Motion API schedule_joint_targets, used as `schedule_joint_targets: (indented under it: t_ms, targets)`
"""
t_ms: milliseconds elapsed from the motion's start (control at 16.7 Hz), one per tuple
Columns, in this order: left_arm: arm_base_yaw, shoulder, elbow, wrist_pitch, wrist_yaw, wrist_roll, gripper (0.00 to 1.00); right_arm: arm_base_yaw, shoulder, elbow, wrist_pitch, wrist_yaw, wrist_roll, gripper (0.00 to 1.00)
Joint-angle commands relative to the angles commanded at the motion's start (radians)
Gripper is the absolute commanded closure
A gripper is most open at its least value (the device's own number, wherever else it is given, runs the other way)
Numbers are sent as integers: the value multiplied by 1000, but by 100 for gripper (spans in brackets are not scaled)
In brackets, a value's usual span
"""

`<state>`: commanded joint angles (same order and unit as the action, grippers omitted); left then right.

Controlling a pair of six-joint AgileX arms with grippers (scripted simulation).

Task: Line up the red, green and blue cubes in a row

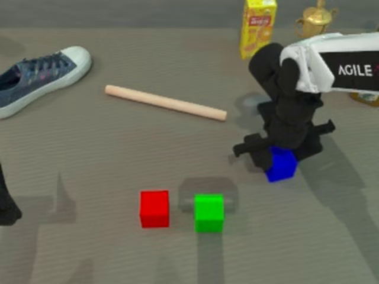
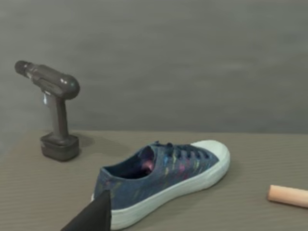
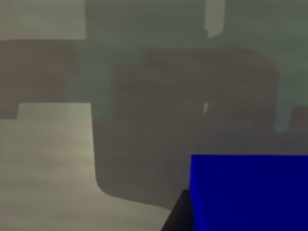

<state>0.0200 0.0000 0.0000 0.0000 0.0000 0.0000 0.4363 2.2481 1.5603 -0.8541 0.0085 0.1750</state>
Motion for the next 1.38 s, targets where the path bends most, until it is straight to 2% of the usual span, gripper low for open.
schedule_joint_targets:
  t_ms: [420, 840, 1020, 1380]
  targets:
    - [0, 0, 0, 0, 0, 0, 0, 9, -76, 124, -209, -1, -2, 100]
    - [0, 0, 0, 0, 0, 0, 0, 12, -95, 128, -227, -1, 15, 100]
    - [0, 0, 0, 0, 0, 0, 0, 59, -146, 71, -222, -1, 113, 100]
    - [0, 0, 0, 0, 0, 0, 0, 188, -296, -104, -206, 6, 421, 100]
